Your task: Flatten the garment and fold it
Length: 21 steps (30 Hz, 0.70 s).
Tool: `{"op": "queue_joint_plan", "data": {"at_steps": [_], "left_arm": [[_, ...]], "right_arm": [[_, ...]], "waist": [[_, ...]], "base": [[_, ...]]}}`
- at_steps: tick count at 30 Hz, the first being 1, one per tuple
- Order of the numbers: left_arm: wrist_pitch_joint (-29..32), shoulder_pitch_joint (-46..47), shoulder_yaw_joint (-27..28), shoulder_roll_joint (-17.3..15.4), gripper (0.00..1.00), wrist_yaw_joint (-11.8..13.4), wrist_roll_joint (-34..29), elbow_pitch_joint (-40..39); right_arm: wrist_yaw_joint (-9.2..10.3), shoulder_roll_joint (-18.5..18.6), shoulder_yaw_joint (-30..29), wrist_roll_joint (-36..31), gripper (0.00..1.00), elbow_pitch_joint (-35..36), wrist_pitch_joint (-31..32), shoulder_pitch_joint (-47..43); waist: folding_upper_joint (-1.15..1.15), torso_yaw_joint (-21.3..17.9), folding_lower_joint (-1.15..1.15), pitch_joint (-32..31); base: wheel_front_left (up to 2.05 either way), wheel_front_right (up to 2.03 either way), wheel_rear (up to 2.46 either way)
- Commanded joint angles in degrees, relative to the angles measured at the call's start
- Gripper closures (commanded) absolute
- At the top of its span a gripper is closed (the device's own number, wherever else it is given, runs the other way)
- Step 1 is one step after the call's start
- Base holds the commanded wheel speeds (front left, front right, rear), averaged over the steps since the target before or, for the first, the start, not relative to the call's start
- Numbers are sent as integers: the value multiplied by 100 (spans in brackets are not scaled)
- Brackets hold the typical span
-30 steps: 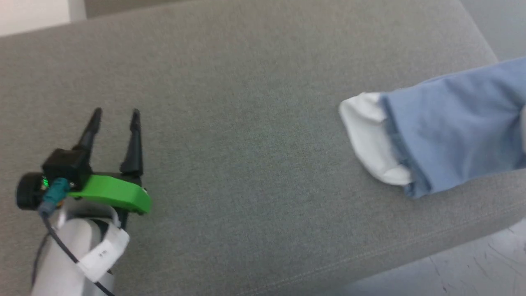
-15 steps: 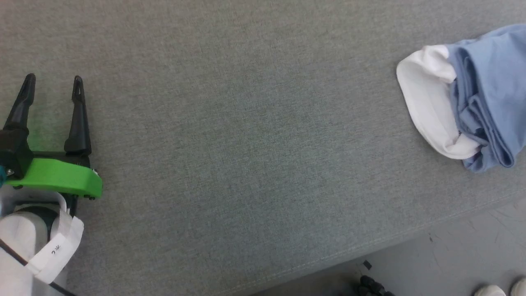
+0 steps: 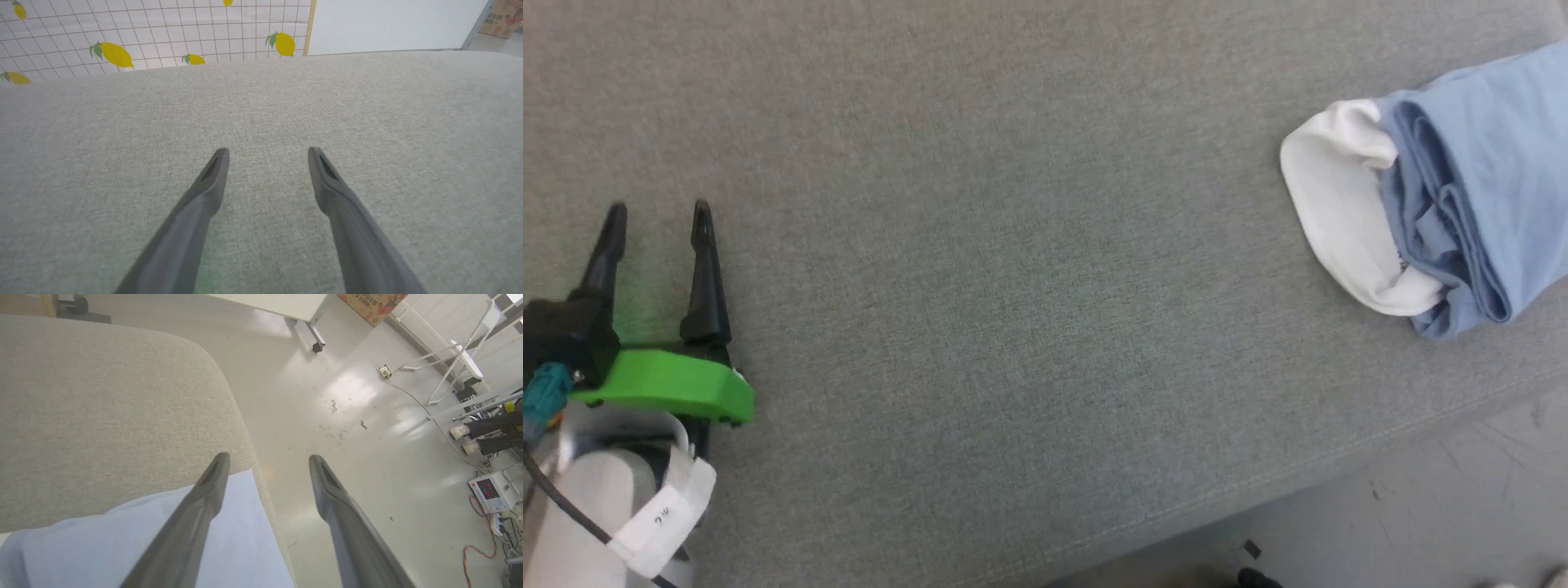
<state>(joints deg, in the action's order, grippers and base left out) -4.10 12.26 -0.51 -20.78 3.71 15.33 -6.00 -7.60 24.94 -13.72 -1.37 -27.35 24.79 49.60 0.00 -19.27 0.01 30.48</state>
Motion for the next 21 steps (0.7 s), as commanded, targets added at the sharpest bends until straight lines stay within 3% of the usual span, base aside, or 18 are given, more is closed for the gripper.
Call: {"op": "queue_joint_plan", "data": {"at_steps": [1, 6, 12, 21], "left_arm": [[-117, -104, 39, 77, 0, 61, 93, 100], [-445, -264, 66, 347, 0, 148, 257, 474], [-726, -463, 136, 566, 0, 225, 418, 810], [-918, -774, 187, 776, 0, 293, 544, 1039]], "right_arm": [[11, -57, 234, 149, 0, 97, -298, 110], [11, -282, 751, 531, 0, 319, -1330, 171], [11, -970, 893, 1026, 0, 548, -2447, -30], [11, -1929, 1008, 1422, 0, 1109, -3581, -1362]], "waist": [[0, 180, -1, -692], [0, 383, -1, -1363], [0, 705, -1, -2020], [0, 1237, -1, -2782]], "base": [[0, 0, 0], [0, 0, 0], [0, 0, 0], [0, 0, 0]]}}
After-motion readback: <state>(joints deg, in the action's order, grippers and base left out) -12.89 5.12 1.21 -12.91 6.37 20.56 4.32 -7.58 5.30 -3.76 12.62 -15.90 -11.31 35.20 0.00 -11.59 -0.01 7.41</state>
